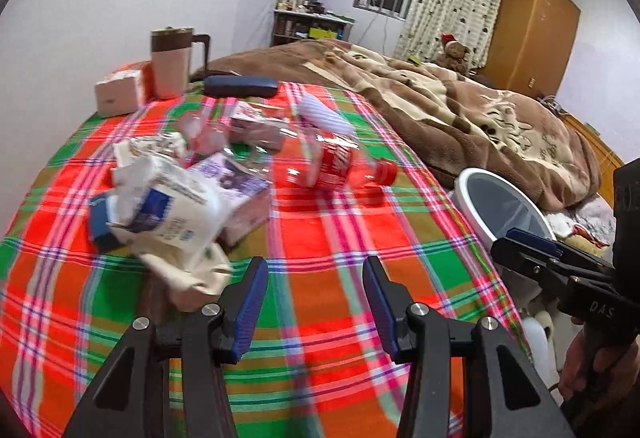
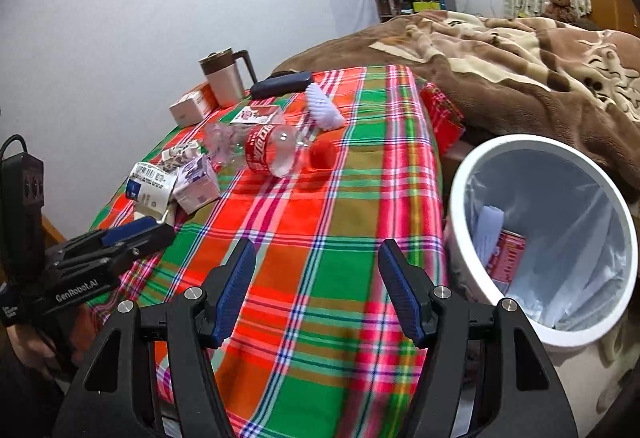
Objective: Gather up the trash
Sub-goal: 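Move both tools back over the trash on the cloth, then grasp the white cup with the left tool while the right tool grasps the Coca-Cola bottle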
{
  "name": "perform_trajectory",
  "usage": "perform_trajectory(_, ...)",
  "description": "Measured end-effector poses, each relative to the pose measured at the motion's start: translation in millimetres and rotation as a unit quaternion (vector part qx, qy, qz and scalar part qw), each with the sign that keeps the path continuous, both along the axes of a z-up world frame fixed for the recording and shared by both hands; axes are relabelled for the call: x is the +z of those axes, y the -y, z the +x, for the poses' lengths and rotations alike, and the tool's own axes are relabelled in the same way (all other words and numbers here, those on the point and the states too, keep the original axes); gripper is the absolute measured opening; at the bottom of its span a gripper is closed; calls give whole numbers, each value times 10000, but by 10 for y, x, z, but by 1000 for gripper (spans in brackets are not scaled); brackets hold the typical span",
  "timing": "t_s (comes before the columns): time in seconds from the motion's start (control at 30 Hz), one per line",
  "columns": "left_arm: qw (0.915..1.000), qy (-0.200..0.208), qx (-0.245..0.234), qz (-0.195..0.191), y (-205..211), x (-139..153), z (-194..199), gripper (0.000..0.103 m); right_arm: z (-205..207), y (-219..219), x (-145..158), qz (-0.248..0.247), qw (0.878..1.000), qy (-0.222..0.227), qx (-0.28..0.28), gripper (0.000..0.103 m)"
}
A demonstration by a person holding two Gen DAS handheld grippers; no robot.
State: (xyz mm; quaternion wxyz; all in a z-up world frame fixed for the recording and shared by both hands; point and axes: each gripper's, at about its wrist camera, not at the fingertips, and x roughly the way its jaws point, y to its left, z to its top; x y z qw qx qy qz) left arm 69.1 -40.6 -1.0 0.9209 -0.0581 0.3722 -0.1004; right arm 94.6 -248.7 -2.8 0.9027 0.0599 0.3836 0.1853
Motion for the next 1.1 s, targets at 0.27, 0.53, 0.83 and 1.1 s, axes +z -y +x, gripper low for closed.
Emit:
perform_trajectory(0.27,9985,267,440,158,-344,182,5,49,173,-165,37,-58,9997,49,245,65)
perform_trajectory(0.53,9950,504,821,245,-708,280,104,65,408,-256,67,23,9992,108,389,65)
perform_trajectory(0.83,9976,93,682,-20,-915,9,433,65,761,-289,0,87,9987,41,495,65)
perform_trajectory(1.1,9989,75,386,-270,-912,-89,566,65,1090,-311,-89,305,9973,-52,660,65)
